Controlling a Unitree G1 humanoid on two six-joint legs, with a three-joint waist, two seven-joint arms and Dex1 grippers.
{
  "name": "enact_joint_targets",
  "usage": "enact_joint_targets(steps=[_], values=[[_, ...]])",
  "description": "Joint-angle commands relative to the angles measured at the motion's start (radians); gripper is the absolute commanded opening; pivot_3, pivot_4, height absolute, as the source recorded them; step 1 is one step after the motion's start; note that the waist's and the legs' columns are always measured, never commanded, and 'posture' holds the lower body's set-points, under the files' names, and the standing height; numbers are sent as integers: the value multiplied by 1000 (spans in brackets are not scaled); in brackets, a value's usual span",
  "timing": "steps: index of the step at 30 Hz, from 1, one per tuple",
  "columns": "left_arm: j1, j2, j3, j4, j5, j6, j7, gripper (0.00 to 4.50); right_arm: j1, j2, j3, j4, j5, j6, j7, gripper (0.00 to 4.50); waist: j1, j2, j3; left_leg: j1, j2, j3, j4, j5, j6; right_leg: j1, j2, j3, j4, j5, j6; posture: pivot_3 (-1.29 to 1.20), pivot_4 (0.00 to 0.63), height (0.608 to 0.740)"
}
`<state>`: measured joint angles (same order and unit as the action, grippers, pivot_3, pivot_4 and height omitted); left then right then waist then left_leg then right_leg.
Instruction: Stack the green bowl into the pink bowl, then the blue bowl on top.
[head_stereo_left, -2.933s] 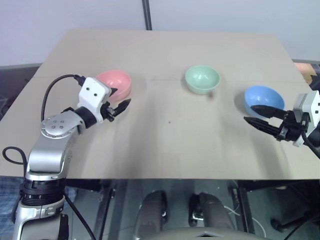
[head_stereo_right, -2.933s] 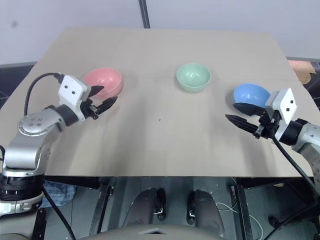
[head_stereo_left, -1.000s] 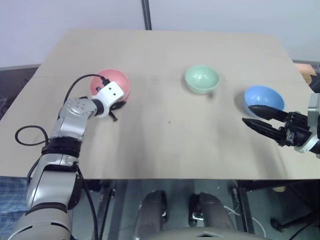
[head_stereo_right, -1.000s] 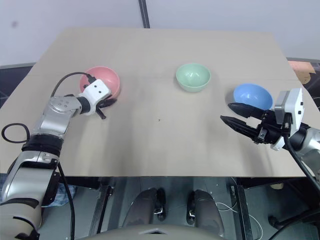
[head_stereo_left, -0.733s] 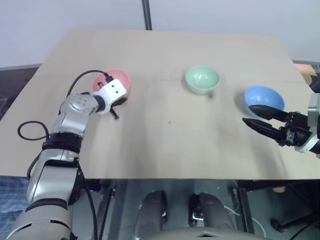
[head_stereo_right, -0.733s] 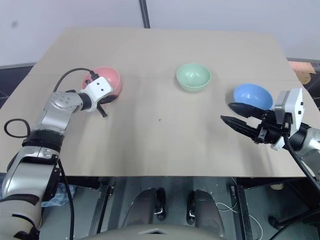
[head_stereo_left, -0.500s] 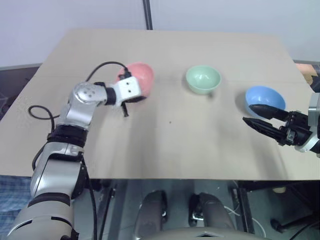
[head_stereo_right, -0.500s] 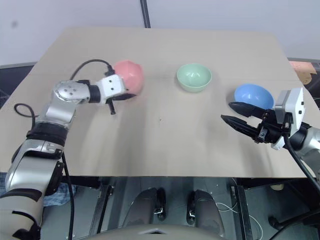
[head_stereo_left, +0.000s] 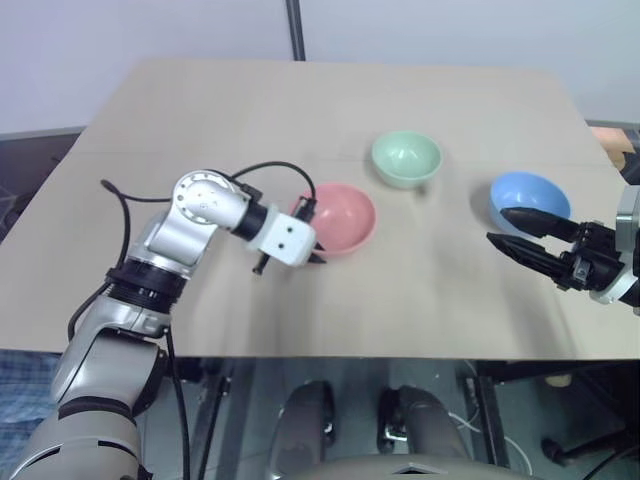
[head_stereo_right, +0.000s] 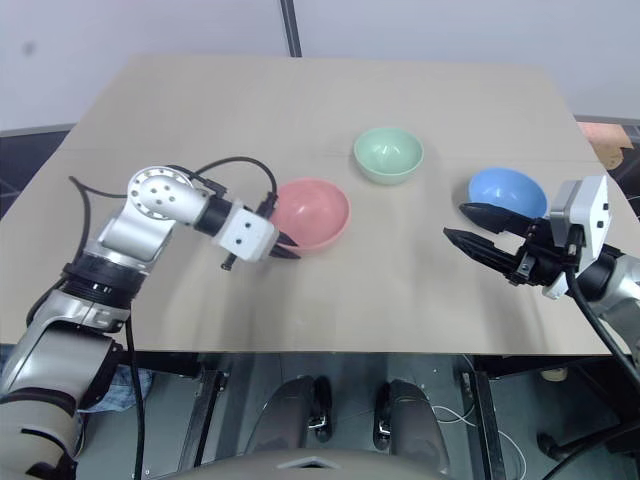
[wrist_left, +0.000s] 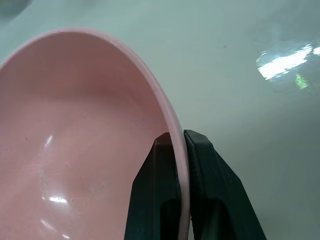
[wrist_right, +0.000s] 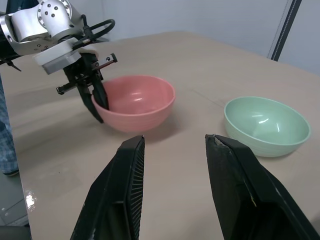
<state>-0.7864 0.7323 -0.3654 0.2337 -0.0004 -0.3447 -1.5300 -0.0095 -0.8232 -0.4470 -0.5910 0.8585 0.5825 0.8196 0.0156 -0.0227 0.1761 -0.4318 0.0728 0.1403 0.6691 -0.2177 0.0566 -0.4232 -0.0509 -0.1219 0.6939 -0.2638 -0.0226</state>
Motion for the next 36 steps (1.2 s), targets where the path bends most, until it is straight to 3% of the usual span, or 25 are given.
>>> enact_joint_targets(steps=[1, 8, 9, 12, 16, 24, 30, 36], values=[[-9, -12, -10, -30, -14, -66, -16, 38, -7, -11, -24, -30, -2, -21, -5, 2201, -1, 0, 0, 0, 0, 0, 0, 0, 0, 0, 0, 0, 0, 0, 0, 0, 150, 740], [-40, -42, -24, 18, -13, -109, -21, 38, -7, -8, -19, -33, -4, -22, -7, 2201, -1, 0, 0, 0, 0, 0, 0, 0, 0, 0, 1, 0, 0, 0, 0, 0, 150, 740], [-44, -46, -23, 21, -14, -101, -19, 802, -5, -7, -20, -34, -4, -22, -7, 2201, -1, 0, 0, 0, 0, 0, 0, 0, 0, 0, 1, 0, 0, 0, 0, 0, 150, 740], [-54, -54, -24, 37, -2, -113, -2, 1967, -3, -7, -22, -36, -3, -22, -8, 2201, -1, 0, 0, 0, 0, 0, 0, 0, 0, 0, 1, 0, 0, 0, 0, 0, 150, 740], [-61, -61, -22, 55, 10, -135, 18, 3858, -3, -6, -20, -36, -5, -21, -10, 2201, -1, 0, 0, 0, 0, 0, 0, 0, 0, 0, 1, 0, 0, 0, 0, 0, 150, 740], [-41, -71, 33, 20, -85, -23, 40, 3858, 1, -5, -15, -41, -5, -20, -13, 2201, -1, 0, 0, 0, 0, 0, 0, 0, 0, 0, 1, 0, 0, 0, 0, 0, 150, 740], [39, -38, 144, -80, -265, 219, 47, 3858, 20, -16, -8, -42, -17, -17, 5, 2201, -5, 0, 0, 1, 1, 0, 0, 1, -1, 0, 1, 1, 0, 0, 0, 0, 150, 740], [135, 23, 328, -166, -413, 506, 171, 3858, 12, -35, -3, -26, -3, 29, -9, 2201, -5, 0, 0, 1, 1, -1, 0, 2, -4, 0, 1, 1, 1, 0, 0, 0, 150, 740]])
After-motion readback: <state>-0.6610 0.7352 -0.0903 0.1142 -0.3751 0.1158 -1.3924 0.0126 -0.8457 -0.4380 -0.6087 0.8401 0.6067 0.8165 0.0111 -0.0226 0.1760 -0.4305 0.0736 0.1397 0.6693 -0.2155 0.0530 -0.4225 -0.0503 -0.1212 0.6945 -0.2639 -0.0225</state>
